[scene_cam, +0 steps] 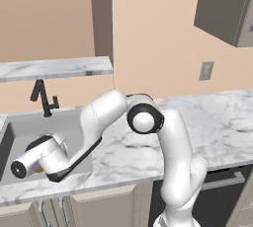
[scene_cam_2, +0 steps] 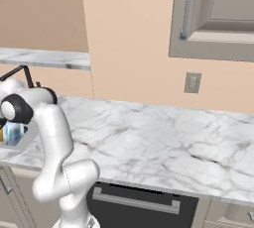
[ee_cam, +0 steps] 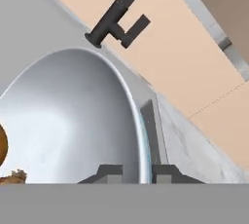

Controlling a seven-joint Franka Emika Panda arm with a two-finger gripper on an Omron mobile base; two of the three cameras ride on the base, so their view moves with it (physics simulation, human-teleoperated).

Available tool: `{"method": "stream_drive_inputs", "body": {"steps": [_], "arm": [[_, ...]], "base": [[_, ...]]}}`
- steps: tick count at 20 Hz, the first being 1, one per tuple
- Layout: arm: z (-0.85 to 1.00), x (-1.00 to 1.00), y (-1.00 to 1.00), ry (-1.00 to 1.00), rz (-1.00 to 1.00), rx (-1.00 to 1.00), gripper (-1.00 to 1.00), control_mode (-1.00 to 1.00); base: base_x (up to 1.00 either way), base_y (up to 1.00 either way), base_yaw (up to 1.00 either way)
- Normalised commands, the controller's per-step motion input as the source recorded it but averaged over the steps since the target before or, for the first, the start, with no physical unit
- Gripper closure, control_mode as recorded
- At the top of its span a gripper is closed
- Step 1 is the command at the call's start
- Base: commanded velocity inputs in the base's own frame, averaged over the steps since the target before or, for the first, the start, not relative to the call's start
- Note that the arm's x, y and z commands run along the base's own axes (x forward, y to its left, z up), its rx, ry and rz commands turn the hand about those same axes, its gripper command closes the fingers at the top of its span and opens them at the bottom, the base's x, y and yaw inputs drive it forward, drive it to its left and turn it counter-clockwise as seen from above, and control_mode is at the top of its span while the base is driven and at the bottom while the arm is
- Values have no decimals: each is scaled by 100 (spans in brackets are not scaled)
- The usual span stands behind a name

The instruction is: Dump the onion and potato from the bowl so the bowl can be washed. Place the bowl in the sink after clearing the leftovers.

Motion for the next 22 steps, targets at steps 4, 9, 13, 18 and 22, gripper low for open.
{"method": "stream_drive_inputs", "body": {"steps": [4, 9, 13, 18, 22], "arm": [[43, -22, 18, -24, 19, -6, 100, -100], [-3, -2, -40, -2, 21, -2, 100, -100], [6, 20, -22, -4, -2, 18, 100, -100], [18, 10, -35, 0, -10, 44, 100, -100], [31, 6, -30, 0, -13, 54, 100, -100]], "base": [[0, 0, 0], [0, 0, 0], [0, 0, 0], [0, 0, 0], [0, 0, 0]]}}
